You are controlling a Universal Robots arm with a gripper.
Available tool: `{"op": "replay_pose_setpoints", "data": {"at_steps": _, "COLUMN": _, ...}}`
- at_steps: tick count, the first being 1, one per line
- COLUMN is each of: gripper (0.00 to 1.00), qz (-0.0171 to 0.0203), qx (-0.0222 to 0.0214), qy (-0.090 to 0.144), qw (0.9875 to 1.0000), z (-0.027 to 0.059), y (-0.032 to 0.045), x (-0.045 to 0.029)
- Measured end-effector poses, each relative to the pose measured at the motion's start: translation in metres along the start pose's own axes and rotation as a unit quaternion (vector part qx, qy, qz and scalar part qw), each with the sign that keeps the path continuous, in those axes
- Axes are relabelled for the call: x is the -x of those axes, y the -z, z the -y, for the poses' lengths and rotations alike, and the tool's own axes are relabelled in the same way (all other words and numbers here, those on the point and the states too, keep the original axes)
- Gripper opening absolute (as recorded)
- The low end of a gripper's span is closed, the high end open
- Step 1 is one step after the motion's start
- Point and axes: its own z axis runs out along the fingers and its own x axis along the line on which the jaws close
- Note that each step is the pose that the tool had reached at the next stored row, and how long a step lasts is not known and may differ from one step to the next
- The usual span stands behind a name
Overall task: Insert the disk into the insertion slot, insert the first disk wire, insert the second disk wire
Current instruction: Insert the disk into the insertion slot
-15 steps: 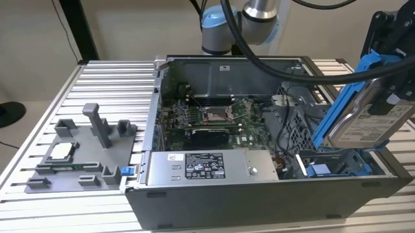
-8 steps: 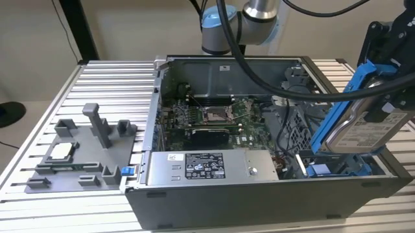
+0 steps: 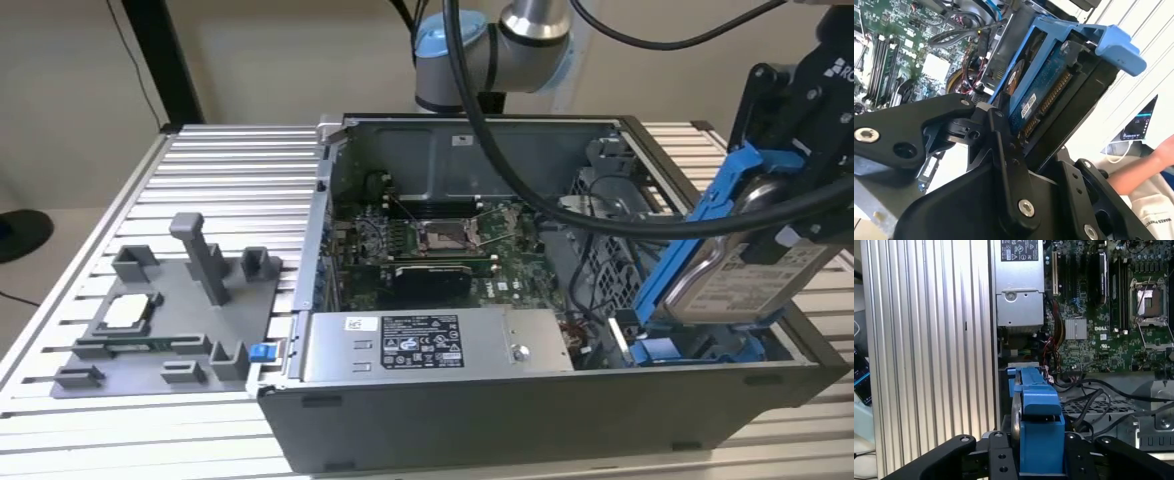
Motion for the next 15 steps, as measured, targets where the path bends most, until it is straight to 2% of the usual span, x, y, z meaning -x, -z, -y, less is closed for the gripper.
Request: {"op": "replay_pose_setpoints", "data": {"at_steps": 15, "gripper": 0.00, "qz": 0.0001, "qx": 0.0000, "qy": 0.000, "qw": 1.0000, "z": 0.0030, "y": -0.0156, "x": 0.0026}}
